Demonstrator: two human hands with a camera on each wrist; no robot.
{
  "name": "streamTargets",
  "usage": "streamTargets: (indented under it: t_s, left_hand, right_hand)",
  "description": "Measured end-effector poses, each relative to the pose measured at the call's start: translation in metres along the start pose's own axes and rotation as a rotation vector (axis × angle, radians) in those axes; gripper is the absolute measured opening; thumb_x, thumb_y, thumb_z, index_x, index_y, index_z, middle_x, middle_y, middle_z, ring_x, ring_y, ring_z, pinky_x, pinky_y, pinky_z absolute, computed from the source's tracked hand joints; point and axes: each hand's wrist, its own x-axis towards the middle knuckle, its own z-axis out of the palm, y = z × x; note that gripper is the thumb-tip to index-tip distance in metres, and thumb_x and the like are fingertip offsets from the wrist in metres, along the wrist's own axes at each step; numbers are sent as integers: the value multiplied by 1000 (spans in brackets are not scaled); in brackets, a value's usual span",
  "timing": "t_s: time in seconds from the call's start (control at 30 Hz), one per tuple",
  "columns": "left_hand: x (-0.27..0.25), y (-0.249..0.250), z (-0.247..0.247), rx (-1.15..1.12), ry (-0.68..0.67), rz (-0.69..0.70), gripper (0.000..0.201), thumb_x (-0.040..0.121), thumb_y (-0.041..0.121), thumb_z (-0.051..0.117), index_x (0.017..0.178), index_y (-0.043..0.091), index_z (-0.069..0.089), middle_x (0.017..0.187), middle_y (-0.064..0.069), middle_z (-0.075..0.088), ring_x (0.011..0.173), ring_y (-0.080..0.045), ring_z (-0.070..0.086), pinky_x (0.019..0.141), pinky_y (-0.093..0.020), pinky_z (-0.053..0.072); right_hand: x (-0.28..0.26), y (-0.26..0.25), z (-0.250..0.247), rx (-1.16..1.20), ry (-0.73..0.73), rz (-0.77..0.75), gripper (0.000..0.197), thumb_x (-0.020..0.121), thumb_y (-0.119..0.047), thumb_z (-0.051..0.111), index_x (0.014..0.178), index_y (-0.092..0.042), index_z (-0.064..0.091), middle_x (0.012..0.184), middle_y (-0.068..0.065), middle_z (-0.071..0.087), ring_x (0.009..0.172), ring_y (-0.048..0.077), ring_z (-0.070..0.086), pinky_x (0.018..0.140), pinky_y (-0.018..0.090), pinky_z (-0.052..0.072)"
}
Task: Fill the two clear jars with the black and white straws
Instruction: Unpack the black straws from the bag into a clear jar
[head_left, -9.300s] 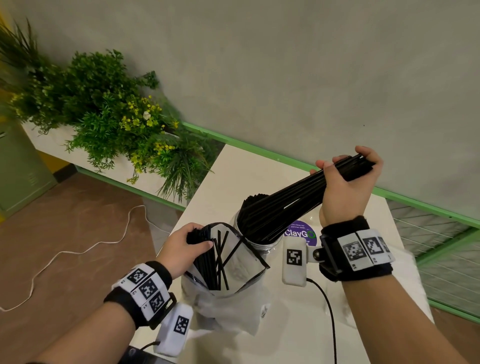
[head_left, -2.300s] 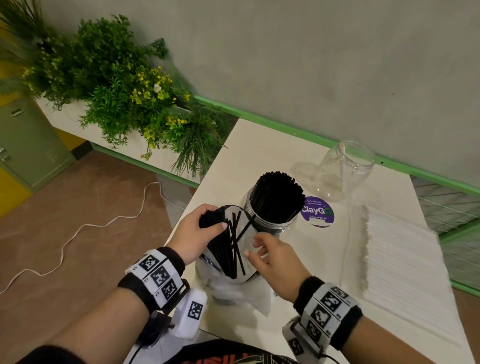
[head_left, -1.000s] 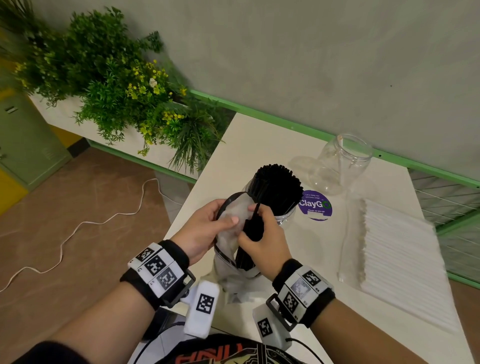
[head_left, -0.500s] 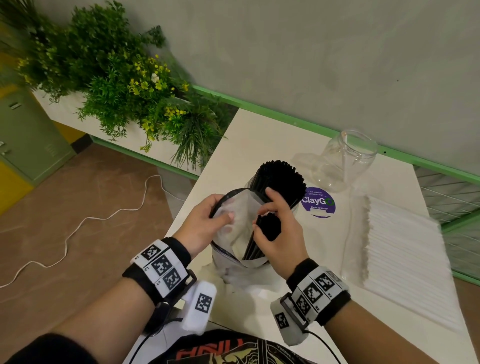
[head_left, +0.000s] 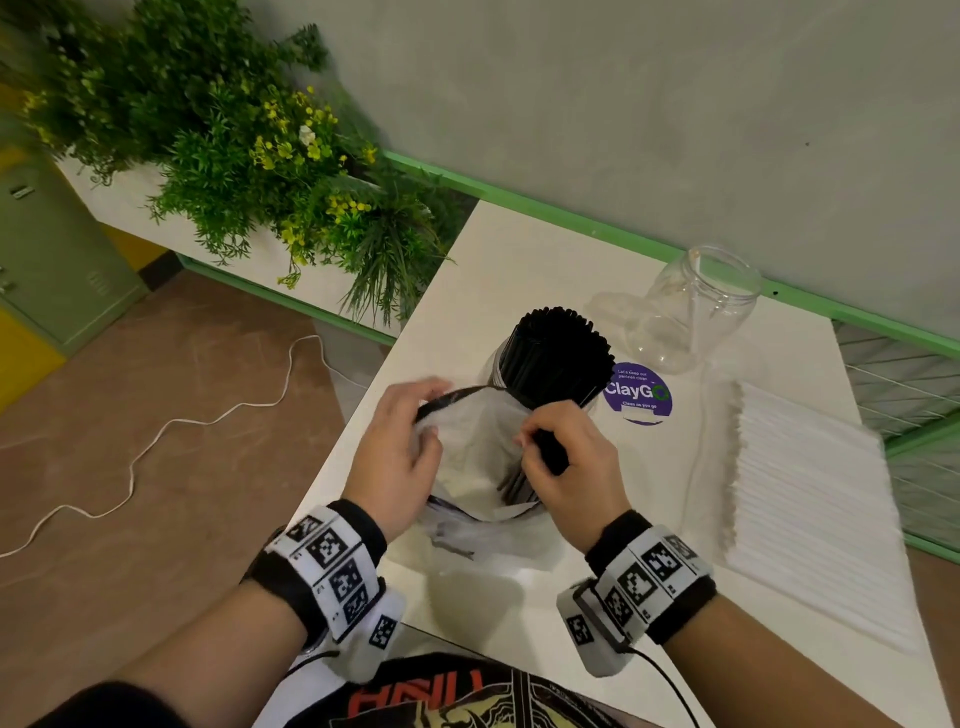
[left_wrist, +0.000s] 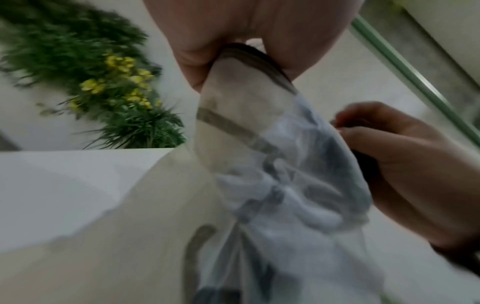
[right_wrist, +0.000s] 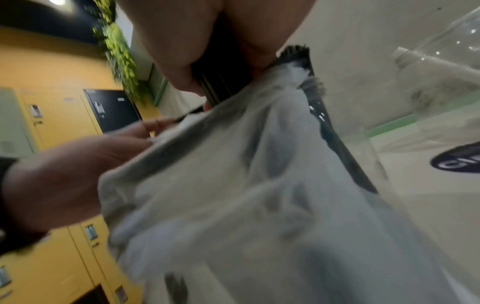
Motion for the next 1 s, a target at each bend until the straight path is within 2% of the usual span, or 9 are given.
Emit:
streamTargets:
  t_s: [0.1,0.27,0.33,0.43,0.6,0.7,0.8,0.9,1.0]
  left_hand:
    - [-17,-5,8,215,-205,116,41,84,30,51,123,36,43,122,8,43,110,-10,48,94,-23,37]
    - [-40,-32,27,545,-530,89,84,73,63,57,140,29,19,140,5,30,120,-18,38,101,-30,36]
    - [-46,-48,36,665,-643,62,95,71,67,56,145,26,15,145,4,28,123,-21,36,102,-34,37]
    - [-53,-69,47,765,-762,-7,93,75,61,58,148,27,12,151,4,25,130,-23,31,103,-37,34]
    - [-54,-81,54,808,-743,-48,78,80,48,60,145,28,22,148,3,28,129,-25,33,101,-37,36]
    - [-50,-82,56,824,-723,-63,71,80,44,60,142,27,29,143,0,32,124,-26,36,99,-37,39]
    - [-44,-81,56,847,-718,-86,66,82,43,57,140,27,30,141,-2,33,122,-27,37,97,-38,38]
    - [-41,-78,53,858,-700,-144,68,80,48,57,140,29,31,140,0,34,124,-27,35,97,-40,35]
    - [-36,-71,50,824,-706,-219,88,70,63,63,143,31,27,143,2,33,128,-27,32,101,-44,31]
  right_hand:
    - [-11,3,4,77,36,98,44,81,6,64,111,-23,50,92,-7,59,89,8,60,81,21,47]
    - [-18,-5,3,209,118,218,52,81,3,64,116,-27,40,87,-9,63,89,18,66,84,29,50]
    - [-22,-8,3,246,128,265,50,80,0,63,114,-28,40,85,-7,64,88,21,67,85,35,51]
    - [-24,-6,1,350,163,366,49,80,2,63,113,-27,42,83,3,68,88,26,68,87,43,51]
    - [-28,-1,2,458,144,547,27,81,10,65,98,-10,57,84,8,70,88,24,68,85,33,51]
    - [-23,-5,-1,411,90,554,13,81,8,66,83,-4,63,83,8,71,85,20,67,82,27,50]
    - [0,-18,-21,431,110,497,6,82,9,65,84,4,63,83,12,71,85,18,68,81,22,51]
    - [27,-34,-51,480,118,428,16,83,8,63,80,-7,67,83,14,72,87,29,69,86,34,53]
    - [50,-43,-72,598,156,412,28,84,6,62,77,-20,68,81,7,70,87,31,69,86,44,54]
